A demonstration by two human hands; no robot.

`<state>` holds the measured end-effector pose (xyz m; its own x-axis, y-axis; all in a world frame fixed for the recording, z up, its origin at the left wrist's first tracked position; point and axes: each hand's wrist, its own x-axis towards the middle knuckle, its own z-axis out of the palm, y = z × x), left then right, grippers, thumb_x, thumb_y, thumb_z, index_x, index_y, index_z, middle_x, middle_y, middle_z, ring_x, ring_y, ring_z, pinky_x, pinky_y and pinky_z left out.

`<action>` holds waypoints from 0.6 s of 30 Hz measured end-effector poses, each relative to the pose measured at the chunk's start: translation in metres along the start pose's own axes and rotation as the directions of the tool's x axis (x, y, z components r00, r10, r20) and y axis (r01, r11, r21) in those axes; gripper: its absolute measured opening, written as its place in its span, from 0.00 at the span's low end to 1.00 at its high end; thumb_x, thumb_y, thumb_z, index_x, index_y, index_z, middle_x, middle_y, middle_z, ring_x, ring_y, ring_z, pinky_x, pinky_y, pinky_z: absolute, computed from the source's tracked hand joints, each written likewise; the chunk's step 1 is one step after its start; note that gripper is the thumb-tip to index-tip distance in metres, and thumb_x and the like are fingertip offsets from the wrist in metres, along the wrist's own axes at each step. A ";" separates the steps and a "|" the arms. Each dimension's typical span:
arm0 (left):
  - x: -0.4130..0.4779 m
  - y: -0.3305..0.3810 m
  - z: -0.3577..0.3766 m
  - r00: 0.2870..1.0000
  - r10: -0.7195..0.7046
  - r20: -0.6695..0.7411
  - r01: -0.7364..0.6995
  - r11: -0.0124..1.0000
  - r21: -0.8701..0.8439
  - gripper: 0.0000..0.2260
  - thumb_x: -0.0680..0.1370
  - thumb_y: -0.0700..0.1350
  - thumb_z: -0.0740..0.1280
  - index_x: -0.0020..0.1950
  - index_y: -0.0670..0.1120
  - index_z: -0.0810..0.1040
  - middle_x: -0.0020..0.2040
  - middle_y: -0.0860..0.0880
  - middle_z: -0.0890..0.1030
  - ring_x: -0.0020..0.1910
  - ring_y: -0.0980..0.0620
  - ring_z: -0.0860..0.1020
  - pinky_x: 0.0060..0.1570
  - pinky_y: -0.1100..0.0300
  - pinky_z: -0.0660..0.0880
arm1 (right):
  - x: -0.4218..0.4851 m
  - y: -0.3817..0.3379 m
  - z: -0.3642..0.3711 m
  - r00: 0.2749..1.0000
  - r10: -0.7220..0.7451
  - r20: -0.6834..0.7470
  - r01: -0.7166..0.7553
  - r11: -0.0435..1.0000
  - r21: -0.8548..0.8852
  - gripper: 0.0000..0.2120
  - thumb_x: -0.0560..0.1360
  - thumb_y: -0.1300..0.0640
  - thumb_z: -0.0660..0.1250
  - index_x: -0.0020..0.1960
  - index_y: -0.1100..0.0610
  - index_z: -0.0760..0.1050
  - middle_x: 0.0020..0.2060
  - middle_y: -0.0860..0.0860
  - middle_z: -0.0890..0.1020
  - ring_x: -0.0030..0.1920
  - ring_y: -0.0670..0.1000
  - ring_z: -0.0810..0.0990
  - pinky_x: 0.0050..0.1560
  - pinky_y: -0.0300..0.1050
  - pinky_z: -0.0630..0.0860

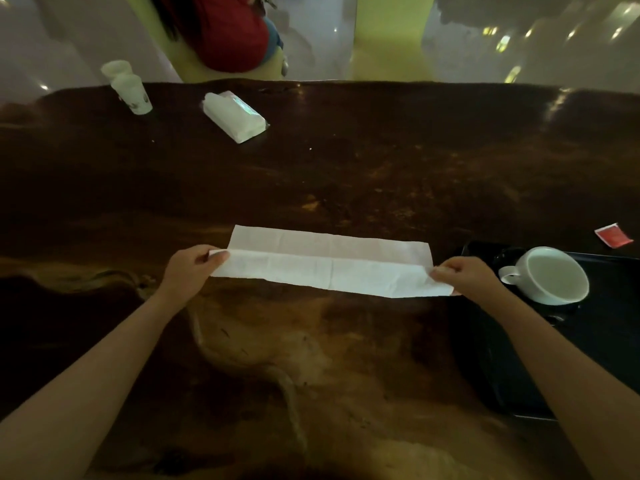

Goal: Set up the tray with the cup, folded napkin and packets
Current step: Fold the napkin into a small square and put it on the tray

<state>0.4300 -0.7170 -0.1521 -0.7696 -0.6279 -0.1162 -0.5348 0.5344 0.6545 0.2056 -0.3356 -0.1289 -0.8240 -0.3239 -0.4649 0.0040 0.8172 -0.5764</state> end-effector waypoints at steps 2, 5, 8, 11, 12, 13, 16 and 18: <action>0.006 0.005 0.004 0.999 -0.037 -0.026 0.036 0.999 -0.027 0.14 0.79 0.49 0.61 0.55 0.40 0.77 0.46 0.47 0.76 0.46 0.50 0.73 0.40 0.66 0.67 | 0.008 -0.002 0.001 0.995 0.045 -0.087 -0.030 0.984 0.174 0.10 0.74 0.56 0.67 0.39 0.64 0.77 0.38 0.60 0.77 0.42 0.57 0.77 0.47 0.52 0.77; 0.020 0.010 0.014 0.993 -0.083 -0.082 0.082 0.997 -0.017 0.15 0.80 0.51 0.57 0.56 0.41 0.75 0.47 0.47 0.76 0.47 0.51 0.73 0.41 0.61 0.68 | 0.022 -0.006 0.011 0.964 0.054 -0.259 -0.016 0.989 0.147 0.12 0.76 0.53 0.64 0.38 0.60 0.71 0.31 0.53 0.71 0.38 0.56 0.73 0.39 0.49 0.70; 0.037 0.012 0.024 0.988 -0.087 -0.125 0.092 0.995 0.029 0.15 0.80 0.52 0.55 0.56 0.43 0.74 0.48 0.48 0.75 0.46 0.52 0.73 0.44 0.60 0.68 | 0.034 -0.013 0.025 0.918 0.010 -0.397 0.022 0.997 0.076 0.09 0.78 0.54 0.59 0.44 0.59 0.68 0.31 0.49 0.70 0.34 0.50 0.70 0.30 0.42 0.65; 0.054 0.012 0.038 0.983 -0.075 -0.166 0.087 0.994 0.064 0.15 0.81 0.50 0.55 0.56 0.42 0.74 0.48 0.46 0.76 0.45 0.52 0.73 0.44 0.59 0.69 | 0.048 -0.014 0.042 0.866 0.002 -0.500 0.018 0.999 0.034 0.08 0.80 0.55 0.56 0.46 0.58 0.67 0.31 0.47 0.69 0.32 0.48 0.70 0.28 0.40 0.62; 0.059 0.011 0.043 0.981 -0.072 -0.180 0.088 0.993 0.083 0.15 0.81 0.50 0.55 0.56 0.41 0.74 0.48 0.45 0.77 0.44 0.52 0.74 0.44 0.59 0.70 | 0.053 -0.013 0.047 0.853 0.003 -0.522 0.005 1.000 0.015 0.08 0.80 0.55 0.55 0.46 0.58 0.67 0.31 0.48 0.70 0.31 0.48 0.70 0.27 0.41 0.62; 0.064 0.010 0.048 0.979 -0.069 -0.192 0.090 0.991 0.103 0.15 0.81 0.50 0.55 0.56 0.41 0.74 0.47 0.44 0.78 0.44 0.51 0.75 0.43 0.59 0.70 | 0.058 -0.012 0.051 0.844 0.009 -0.537 -0.012 1.000 -0.002 0.08 0.80 0.55 0.54 0.47 0.59 0.67 0.32 0.49 0.71 0.31 0.49 0.71 0.27 0.42 0.63; 0.074 0.003 0.060 0.975 -0.036 -0.220 0.085 0.973 0.217 0.14 0.81 0.50 0.55 0.55 0.41 0.73 0.43 0.43 0.78 0.39 0.49 0.75 0.38 0.57 0.71 | 0.069 -0.008 0.063 0.822 0.024 -0.569 -0.079 0.994 -0.073 0.11 0.81 0.55 0.52 0.50 0.61 0.69 0.37 0.53 0.74 0.34 0.54 0.74 0.32 0.46 0.67; 0.077 0.000 0.065 0.976 0.003 -0.220 0.067 0.947 0.313 0.14 0.81 0.49 0.54 0.53 0.41 0.73 0.38 0.45 0.76 0.35 0.50 0.74 0.34 0.57 0.71 | 0.074 -0.008 0.069 0.809 0.017 -0.587 -0.135 0.978 -0.159 0.12 0.81 0.55 0.51 0.51 0.61 0.69 0.38 0.55 0.75 0.34 0.54 0.73 0.33 0.46 0.66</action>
<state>0.3478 -0.7285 -0.2097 -0.6757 -0.7353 0.0530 -0.6678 0.6409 0.3785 0.1837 -0.3990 -0.2052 -0.9995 0.0315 0.0087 0.0255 0.9186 -0.3943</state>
